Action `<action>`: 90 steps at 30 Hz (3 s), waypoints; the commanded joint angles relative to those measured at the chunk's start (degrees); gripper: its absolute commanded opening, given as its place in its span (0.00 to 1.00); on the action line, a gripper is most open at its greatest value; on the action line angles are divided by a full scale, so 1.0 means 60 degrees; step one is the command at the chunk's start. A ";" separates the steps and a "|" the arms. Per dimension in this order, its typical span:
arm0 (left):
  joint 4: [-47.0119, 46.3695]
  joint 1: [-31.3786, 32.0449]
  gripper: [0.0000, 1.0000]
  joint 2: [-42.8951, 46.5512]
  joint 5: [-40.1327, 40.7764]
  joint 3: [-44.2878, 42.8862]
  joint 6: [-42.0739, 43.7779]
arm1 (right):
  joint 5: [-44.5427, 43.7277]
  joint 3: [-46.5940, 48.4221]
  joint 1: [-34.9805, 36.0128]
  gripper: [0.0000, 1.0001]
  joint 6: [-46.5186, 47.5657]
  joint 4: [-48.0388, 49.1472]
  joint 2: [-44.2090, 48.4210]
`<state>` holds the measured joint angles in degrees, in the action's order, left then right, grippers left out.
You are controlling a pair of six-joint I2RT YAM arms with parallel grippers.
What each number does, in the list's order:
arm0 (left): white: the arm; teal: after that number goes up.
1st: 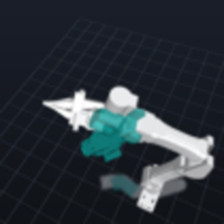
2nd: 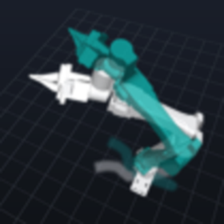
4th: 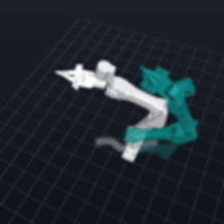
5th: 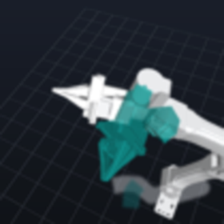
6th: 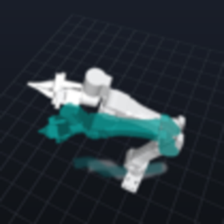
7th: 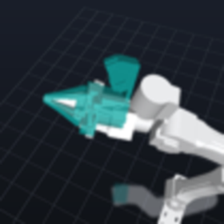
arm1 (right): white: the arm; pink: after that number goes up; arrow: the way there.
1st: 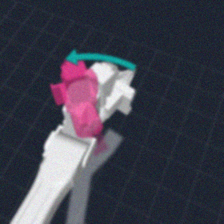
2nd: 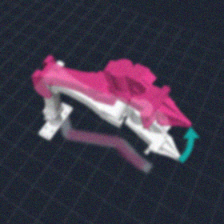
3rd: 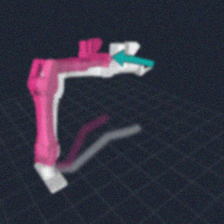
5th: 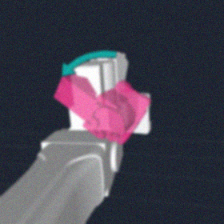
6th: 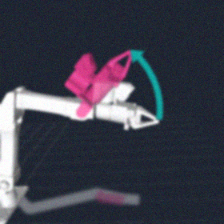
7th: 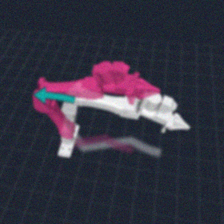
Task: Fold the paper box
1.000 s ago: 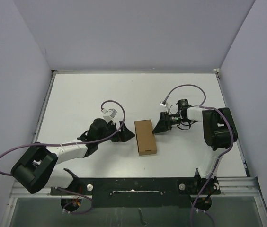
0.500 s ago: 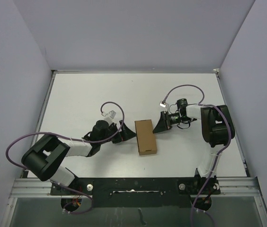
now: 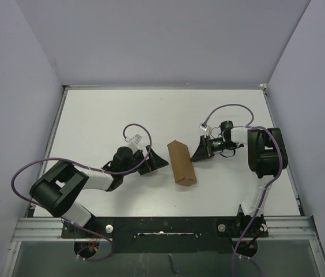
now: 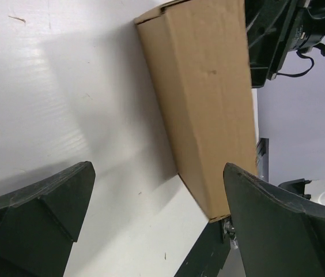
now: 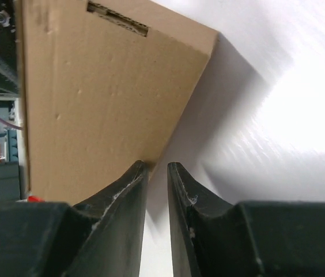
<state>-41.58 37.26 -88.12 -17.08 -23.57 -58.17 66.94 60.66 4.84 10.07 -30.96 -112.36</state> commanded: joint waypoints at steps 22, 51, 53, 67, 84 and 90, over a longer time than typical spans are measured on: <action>-0.0738 0.0560 0.38 -0.2074 -0.1182 -0.2434 0.0286 | -0.1927 0.0388 -0.0953 0.11 0.1230 -0.0632 0.1459; 0.1401 0.1353 0.34 -0.2722 -0.1037 -0.5139 0.1668 | -0.1824 0.0832 -0.1229 0.06 0.1147 -0.1133 0.0612; 0.1507 0.1328 0.35 -0.2576 -0.1026 -0.5153 0.1747 | -0.1922 0.0943 -0.1601 0.06 0.1464 -0.1394 0.0639; 0.3342 0.1291 0.37 -0.1668 0.0338 -0.3944 0.2595 | -0.3689 0.0722 -0.1814 0.06 0.3143 -0.1595 0.1940; 0.4293 0.0970 0.34 -0.4356 0.0128 -0.7017 0.3330 | -0.2862 0.1248 -0.0346 0.05 0.5272 -0.3629 0.1571; 0.4182 0.0576 0.34 -0.5265 -0.0599 -0.8341 0.3547 | -0.2635 0.1183 0.0210 0.06 0.5530 -0.3616 0.1714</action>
<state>-14.52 41.41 -116.01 -15.66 -67.09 -38.72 46.33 66.57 3.27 40.80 -52.18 -105.32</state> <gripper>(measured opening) 0.338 0.059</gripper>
